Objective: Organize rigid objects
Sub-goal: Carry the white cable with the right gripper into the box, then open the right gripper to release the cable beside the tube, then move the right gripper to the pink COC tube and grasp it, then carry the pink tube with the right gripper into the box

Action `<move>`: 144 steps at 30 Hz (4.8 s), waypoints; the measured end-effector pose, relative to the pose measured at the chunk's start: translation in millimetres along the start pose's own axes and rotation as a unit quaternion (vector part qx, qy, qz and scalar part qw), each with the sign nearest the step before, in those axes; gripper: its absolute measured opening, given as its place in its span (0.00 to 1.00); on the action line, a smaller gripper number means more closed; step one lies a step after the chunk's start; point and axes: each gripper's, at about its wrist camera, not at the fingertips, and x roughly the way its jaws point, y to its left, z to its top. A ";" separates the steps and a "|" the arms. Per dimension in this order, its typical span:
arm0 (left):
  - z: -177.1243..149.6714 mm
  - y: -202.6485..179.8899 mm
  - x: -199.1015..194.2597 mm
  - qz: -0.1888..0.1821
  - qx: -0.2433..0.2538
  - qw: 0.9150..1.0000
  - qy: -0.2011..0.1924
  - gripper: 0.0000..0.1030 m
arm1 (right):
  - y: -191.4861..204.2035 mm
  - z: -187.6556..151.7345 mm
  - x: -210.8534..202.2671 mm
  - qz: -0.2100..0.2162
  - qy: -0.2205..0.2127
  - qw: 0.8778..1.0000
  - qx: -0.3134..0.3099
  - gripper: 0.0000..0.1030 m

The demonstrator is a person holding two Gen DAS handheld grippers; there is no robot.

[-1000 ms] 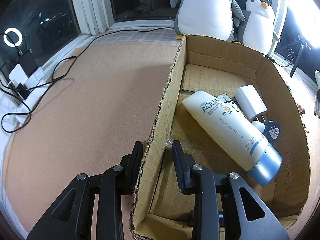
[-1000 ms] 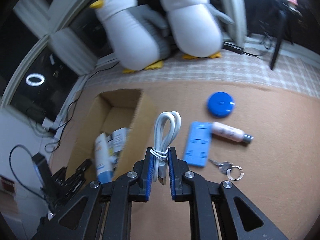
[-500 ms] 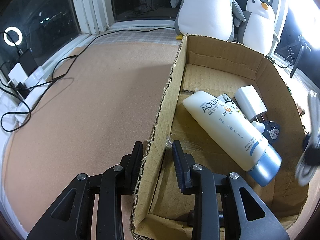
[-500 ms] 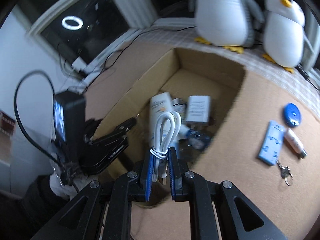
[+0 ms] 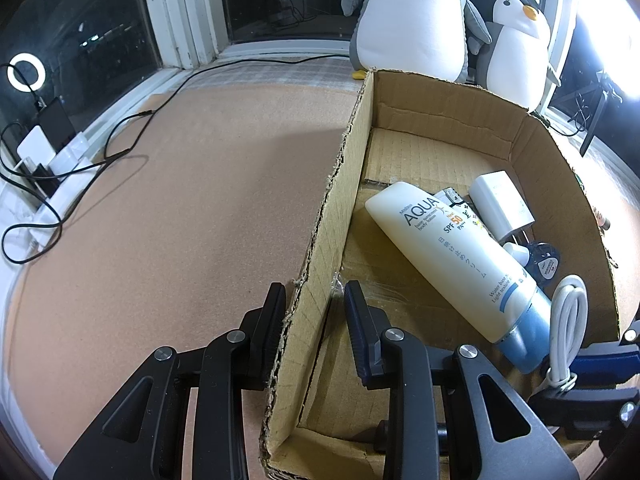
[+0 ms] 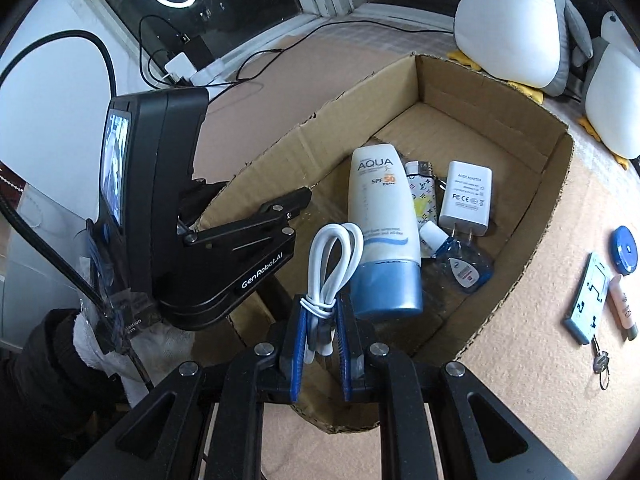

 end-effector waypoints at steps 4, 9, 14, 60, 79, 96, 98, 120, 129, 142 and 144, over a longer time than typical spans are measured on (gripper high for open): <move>0.1 0.1 0.0 0.000 0.000 1.000 0.000 0.28 | 2.7 -0.2 1.6 0.001 0.002 1.000 -0.003 0.15; -0.2 0.4 -0.1 -0.001 -0.001 1.000 0.000 0.28 | 2.7 1.7 -0.5 0.002 -0.005 1.000 0.001 0.31; -0.2 0.1 -0.1 0.000 -0.001 1.000 0.000 0.28 | -1.1 -2.9 -8.1 0.001 -0.009 1.000 0.002 0.31; 3.0 -0.6 0.2 0.012 0.011 1.000 0.005 0.28 | -232.1 -47.2 -81.3 -0.159 -0.085 0.979 0.099 0.31; 5.5 -3.0 1.5 0.016 0.013 1.000 0.007 0.28 | -245.5 -37.5 -49.0 -0.162 -0.057 0.982 0.081 0.31; 4.5 -2.2 1.3 0.012 0.009 1.000 0.004 0.28 | -244.1 -54.8 -58.0 -0.161 -0.069 0.975 0.138 0.17; 4.3 -1.7 1.2 0.011 0.009 1.000 0.004 0.28 | -240.7 -55.7 -61.5 -0.161 -0.072 0.974 0.143 0.17; 3.9 -0.9 1.4 0.007 0.005 1.000 0.001 0.28 | -125.9 13.4 -93.6 -0.090 -0.118 0.981 0.129 0.17; 4.5 0.0 1.1 0.002 0.000 1.000 -0.001 0.28 | -68.6 47.3 -53.2 -0.072 -0.100 0.989 0.087 0.17; 4.2 -0.5 1.0 0.002 -0.002 1.000 -0.001 0.28 | -45.7 57.7 -5.3 -0.082 -0.060 0.993 0.061 0.17; 3.8 -0.4 0.9 0.002 -0.003 1.000 -0.001 0.28 | -45.7 57.3 -1.0 -0.084 -0.056 0.993 0.060 0.17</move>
